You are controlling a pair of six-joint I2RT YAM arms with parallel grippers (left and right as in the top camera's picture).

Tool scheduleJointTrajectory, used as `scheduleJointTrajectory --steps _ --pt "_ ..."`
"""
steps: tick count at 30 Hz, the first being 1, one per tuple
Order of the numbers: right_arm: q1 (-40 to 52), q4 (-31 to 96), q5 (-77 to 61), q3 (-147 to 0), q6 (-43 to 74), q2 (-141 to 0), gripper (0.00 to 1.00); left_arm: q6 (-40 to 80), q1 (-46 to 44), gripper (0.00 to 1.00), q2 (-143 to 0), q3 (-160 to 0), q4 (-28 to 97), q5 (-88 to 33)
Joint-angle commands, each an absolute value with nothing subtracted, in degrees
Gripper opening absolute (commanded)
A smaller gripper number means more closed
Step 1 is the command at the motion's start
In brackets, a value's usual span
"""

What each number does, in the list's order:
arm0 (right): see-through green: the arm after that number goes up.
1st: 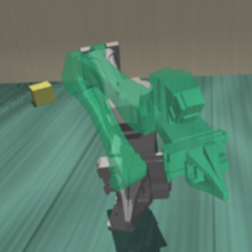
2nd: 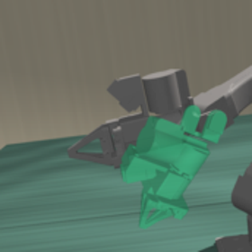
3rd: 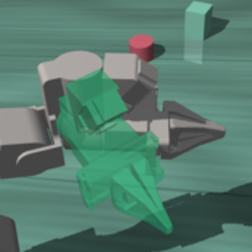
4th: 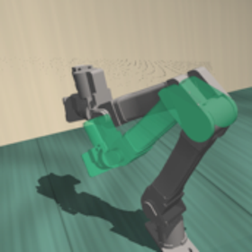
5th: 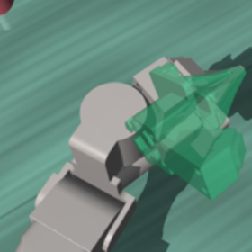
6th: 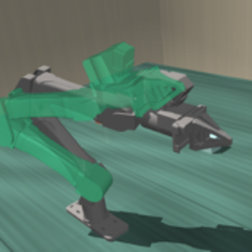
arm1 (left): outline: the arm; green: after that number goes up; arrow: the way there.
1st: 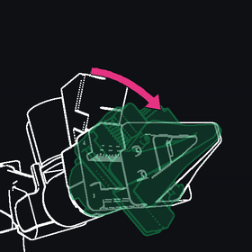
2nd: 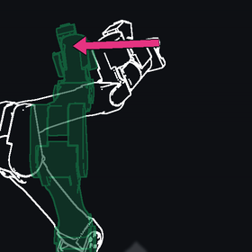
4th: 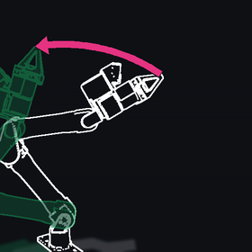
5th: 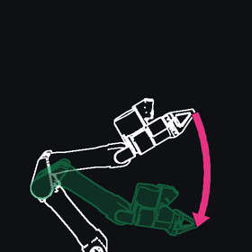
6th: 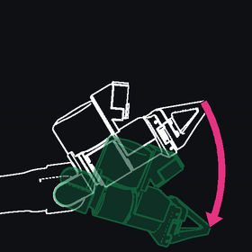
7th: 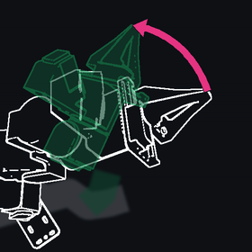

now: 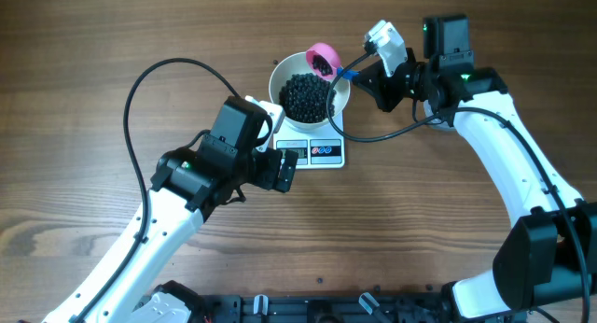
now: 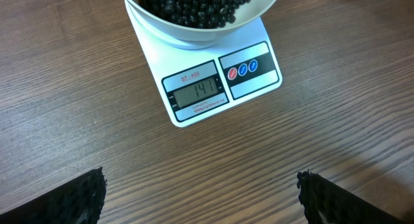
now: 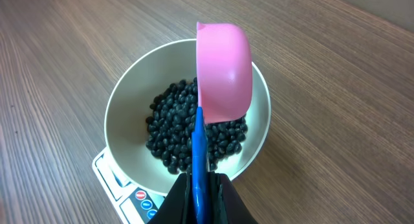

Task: Scoop item into bowl and weigh 150g on scale
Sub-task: 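Tip the scoop to pour beans into the white bowl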

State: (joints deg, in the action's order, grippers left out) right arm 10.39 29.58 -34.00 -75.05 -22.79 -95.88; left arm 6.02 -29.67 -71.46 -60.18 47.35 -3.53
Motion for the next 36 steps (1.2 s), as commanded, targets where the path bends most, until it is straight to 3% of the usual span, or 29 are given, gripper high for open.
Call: scheduleJointTrajectory --steps 1,36 --pt "11.2 29.4 -34.3 -75.3 -25.5 -94.1 0.04 4.7 -29.5 1.00 -71.0 -61.3 47.4 -4.0" --pt "12.9 29.1 -35.6 -75.3 -24.9 -93.4 0.04 4.7 -29.5 1.00 -71.0 -61.3 47.4 -4.0"
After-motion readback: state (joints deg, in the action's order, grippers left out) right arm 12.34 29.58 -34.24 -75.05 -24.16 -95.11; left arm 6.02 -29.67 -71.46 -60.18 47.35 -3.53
